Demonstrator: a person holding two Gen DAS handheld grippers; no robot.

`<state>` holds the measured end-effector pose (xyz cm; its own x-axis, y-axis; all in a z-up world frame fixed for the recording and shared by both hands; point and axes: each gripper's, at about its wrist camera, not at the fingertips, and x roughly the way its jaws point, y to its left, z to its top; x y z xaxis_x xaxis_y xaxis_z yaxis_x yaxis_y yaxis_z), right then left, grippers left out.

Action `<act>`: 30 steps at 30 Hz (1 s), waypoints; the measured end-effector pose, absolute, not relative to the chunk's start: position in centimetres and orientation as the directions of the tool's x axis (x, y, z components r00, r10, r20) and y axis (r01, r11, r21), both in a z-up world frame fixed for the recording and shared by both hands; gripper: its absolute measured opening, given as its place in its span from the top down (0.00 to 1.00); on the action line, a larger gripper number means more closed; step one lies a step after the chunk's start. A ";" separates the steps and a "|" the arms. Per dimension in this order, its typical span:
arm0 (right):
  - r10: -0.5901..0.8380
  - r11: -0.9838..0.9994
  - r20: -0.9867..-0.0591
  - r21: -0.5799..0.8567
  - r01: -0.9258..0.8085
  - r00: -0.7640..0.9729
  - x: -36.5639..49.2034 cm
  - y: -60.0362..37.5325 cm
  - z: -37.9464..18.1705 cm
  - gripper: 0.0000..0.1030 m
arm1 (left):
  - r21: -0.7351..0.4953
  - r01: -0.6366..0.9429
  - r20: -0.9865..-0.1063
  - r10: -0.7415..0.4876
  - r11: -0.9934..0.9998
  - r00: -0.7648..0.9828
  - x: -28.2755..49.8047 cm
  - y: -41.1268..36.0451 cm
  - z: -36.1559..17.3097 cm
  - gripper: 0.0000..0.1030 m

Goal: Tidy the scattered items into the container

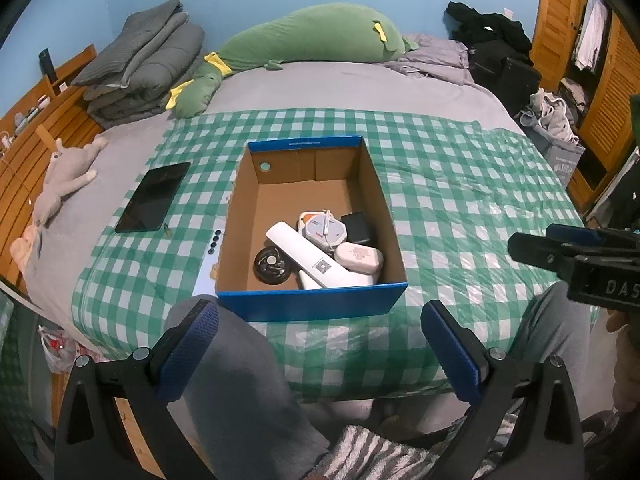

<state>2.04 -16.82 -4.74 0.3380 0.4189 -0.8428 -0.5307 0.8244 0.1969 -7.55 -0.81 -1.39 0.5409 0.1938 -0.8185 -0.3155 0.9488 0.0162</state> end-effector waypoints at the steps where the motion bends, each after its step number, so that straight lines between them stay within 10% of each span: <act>1: 0.416 0.825 -0.845 0.196 -0.529 0.336 2.1 -16.7 -4.9 0.29 | 0.019 -0.311 -0.820 0.193 0.950 0.539 -7.5 -0.9 -1.4 0.01; 30: 0.433 0.820 -0.840 0.216 -0.530 0.328 1.2 -16.6 -5.2 0.29 | 0.034 -0.315 -0.825 0.204 0.949 0.527 -7.8 -1.2 -1.6 0.01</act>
